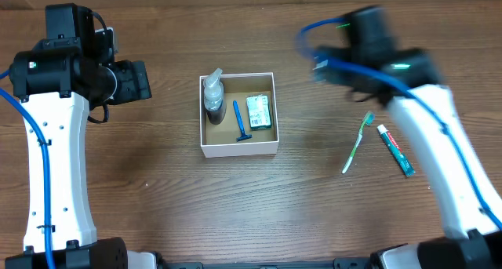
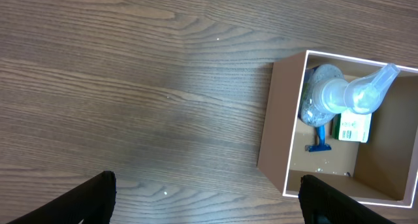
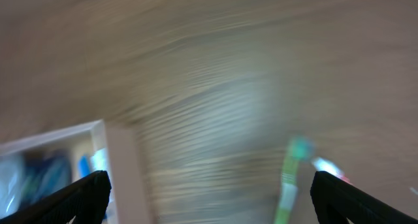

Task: Pack container
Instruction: 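Move the right gripper to the green toothbrush and grasp it, then place the green toothbrush into the box with the right gripper, then grasp the Colgate toothpaste tube with the right gripper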

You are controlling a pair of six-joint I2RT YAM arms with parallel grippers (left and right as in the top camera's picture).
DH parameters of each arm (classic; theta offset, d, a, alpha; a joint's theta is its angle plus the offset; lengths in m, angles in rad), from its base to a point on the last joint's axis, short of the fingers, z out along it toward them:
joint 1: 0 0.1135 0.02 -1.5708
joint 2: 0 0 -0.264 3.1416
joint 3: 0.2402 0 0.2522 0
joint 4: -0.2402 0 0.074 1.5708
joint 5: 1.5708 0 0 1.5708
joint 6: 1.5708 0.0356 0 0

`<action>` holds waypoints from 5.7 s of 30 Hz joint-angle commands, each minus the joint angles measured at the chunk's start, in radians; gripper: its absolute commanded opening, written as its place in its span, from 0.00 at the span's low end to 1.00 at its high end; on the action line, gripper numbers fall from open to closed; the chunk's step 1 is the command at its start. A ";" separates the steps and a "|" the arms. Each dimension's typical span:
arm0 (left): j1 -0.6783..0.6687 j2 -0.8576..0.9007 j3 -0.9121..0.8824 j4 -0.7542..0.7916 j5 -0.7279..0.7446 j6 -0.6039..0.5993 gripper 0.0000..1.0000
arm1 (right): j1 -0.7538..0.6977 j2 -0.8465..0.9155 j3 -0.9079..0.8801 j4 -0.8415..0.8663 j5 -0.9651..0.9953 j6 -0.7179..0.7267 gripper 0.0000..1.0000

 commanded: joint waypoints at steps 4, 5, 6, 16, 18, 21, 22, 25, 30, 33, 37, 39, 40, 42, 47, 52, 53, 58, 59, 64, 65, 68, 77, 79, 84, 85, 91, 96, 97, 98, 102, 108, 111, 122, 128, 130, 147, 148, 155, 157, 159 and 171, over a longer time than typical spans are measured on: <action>-0.007 0.001 -0.009 0.001 0.011 -0.010 0.88 | -0.161 0.048 -0.176 -0.033 -0.129 0.064 1.00; -0.007 0.001 -0.009 0.001 0.011 -0.010 0.88 | -0.169 0.049 -0.223 -0.016 -0.138 0.065 1.00; -0.007 0.001 -0.009 0.001 0.011 -0.010 0.88 | -0.174 0.050 -0.275 0.008 -0.143 0.065 1.00; -0.007 0.001 -0.009 -0.003 0.011 -0.010 0.88 | -0.178 0.050 -0.668 0.330 -0.153 0.076 1.00; -0.007 0.001 -0.009 -0.003 0.011 -0.010 0.88 | -0.178 0.050 -0.723 0.411 -0.153 0.076 1.00; -0.007 0.001 -0.009 -0.003 0.011 -0.010 0.88 | -0.178 0.050 -0.778 0.497 -0.153 0.076 0.99; -0.007 0.001 -0.009 -0.003 0.011 -0.010 0.88 | -0.178 0.050 -0.792 0.520 -0.153 0.075 0.99; -0.007 0.001 -0.009 -0.003 0.011 -0.010 0.88 | -0.178 0.052 -0.816 0.555 -0.132 0.075 0.99; -0.007 0.001 -0.009 -0.010 0.011 -0.010 0.88 | -0.178 0.052 -0.824 0.566 -0.073 0.069 0.93; -0.007 0.001 -0.009 -0.014 0.011 -0.010 0.88 | -0.178 0.052 -0.824 0.562 -0.066 0.067 0.85; -0.007 0.001 -0.009 -0.014 0.011 -0.010 0.88 | -0.178 0.053 -0.824 0.546 -0.054 0.066 0.80; -0.007 0.001 -0.009 -0.014 0.011 -0.010 0.88 | -0.178 0.053 -0.824 0.537 -0.042 0.063 0.79; -0.007 0.001 -0.009 -0.014 0.011 -0.010 0.88 | -0.178 0.055 -0.824 0.535 -0.038 0.060 0.79; -0.007 0.001 -0.009 -0.014 0.011 -0.010 0.88 | -0.178 0.064 -0.824 0.532 -0.036 0.040 0.77; -0.007 0.001 -0.009 -0.014 0.011 -0.010 0.88 | -0.178 0.123 -0.824 0.533 -0.037 0.040 0.75; -0.007 0.001 -0.009 -0.013 0.011 -0.010 0.88 | -0.177 0.199 -0.824 0.548 -0.040 0.029 0.69; -0.007 0.001 -0.009 -0.013 0.011 -0.010 0.88 | -0.177 0.202 -0.824 0.551 -0.040 0.029 0.66; -0.007 0.001 -0.009 -0.013 0.011 -0.010 0.88 | -0.177 0.202 -0.822 0.565 -0.040 0.029 0.49; -0.007 0.001 -0.009 -0.013 0.011 -0.010 0.88 | -0.177 0.202 -0.821 0.566 -0.040 0.029 0.47; -0.007 0.001 -0.009 -0.013 0.011 -0.010 0.88 | -0.177 0.202 -0.818 0.565 -0.040 0.029 0.30; -0.007 0.001 -0.009 -0.013 0.011 -0.010 0.89 | -0.177 0.202 -0.818 0.565 -0.040 0.029 0.27; -0.007 0.001 -0.009 -0.013 0.011 -0.010 0.89 | -0.177 0.202 -0.818 0.565 -0.040 0.029 0.18; -0.007 0.001 -0.009 -0.013 0.011 -0.010 0.88 | -0.177 0.201 -0.813 0.555 -0.040 0.029 0.04; -0.007 0.001 -0.009 -0.013 0.011 -0.010 0.88 | -0.177 0.198 -0.789 0.519 -0.040 0.029 0.04; -0.007 0.001 -0.009 -0.013 0.011 -0.010 0.89 | -0.163 0.142 -0.644 0.364 -0.048 -0.010 0.04; -0.007 0.001 -0.009 -0.013 0.011 -0.010 0.88 | -0.154 0.122 -0.602 0.328 -0.047 -0.021 0.04; -0.007 0.001 -0.009 -0.018 0.011 -0.010 0.88 | -0.018 0.008 -0.249 0.124 -0.064 -0.135 0.04; -0.007 0.001 -0.009 -0.018 0.011 -0.011 0.88 | 0.159 -0.004 -0.055 0.115 -0.063 -0.183 0.04; -0.007 0.001 -0.009 -0.018 0.011 -0.011 0.89 | 0.194 -0.004 -0.050 0.142 -0.063 -0.186 0.04; -0.007 0.001 -0.009 -0.018 0.011 -0.011 0.88 | 0.229 -0.004 -0.050 0.167 -0.063 -0.186 0.04; -0.007 0.001 -0.009 -0.021 0.011 -0.010 0.88 | 0.340 0.041 -0.055 0.229 -0.063 -0.185 0.04; -0.007 0.001 -0.009 -0.021 0.011 -0.010 0.88 | 0.415 0.198 -0.055 0.259 -0.065 -0.192 0.04; -0.007 0.001 -0.009 -0.024 0.011 -0.010 0.89 | 0.416 0.273 -0.055 0.282 -0.091 -0.193 0.04; -0.007 0.001 -0.009 -0.024 0.011 -0.010 0.88 | 0.404 0.336 -0.053 0.315 -0.091 -0.193 0.64; -0.007 0.001 -0.009 -0.024 0.011 -0.010 0.88 | 0.364 0.220 -0.052 0.252 0.034 -0.158 0.67; -0.007 0.001 -0.009 -0.025 0.011 -0.010 0.88 | 0.324 0.148 -0.052 0.214 0.106 -0.116 0.68; -0.007 0.001 -0.009 -0.026 0.011 -0.011 0.90 | -0.337 -0.027 -0.236 -0.217 0.004 -0.202 0.94; -0.007 0.001 -0.009 -0.026 0.011 -0.011 0.89 | -0.353 -0.027 -0.272 -0.205 0.004 -0.216 0.96; -0.006 0.001 -0.009 -0.028 0.011 -0.010 0.91 | -0.449 -0.026 -0.534 0.020 0.003 -0.358 1.00; -0.006 0.001 -0.009 -0.028 0.011 -0.010 0.92 | -0.464 -0.026 -0.596 0.084 -0.009 -0.390 1.00; -0.006 0.001 -0.009 -0.028 0.011 -0.010 0.93 | -0.471 -0.026 -0.639 0.126 -0.045 -0.427 1.00; -0.006 0.001 -0.009 -0.028 0.011 -0.010 0.93 | -0.473 -0.026 -0.776 0.362 -0.087 -0.572 1.00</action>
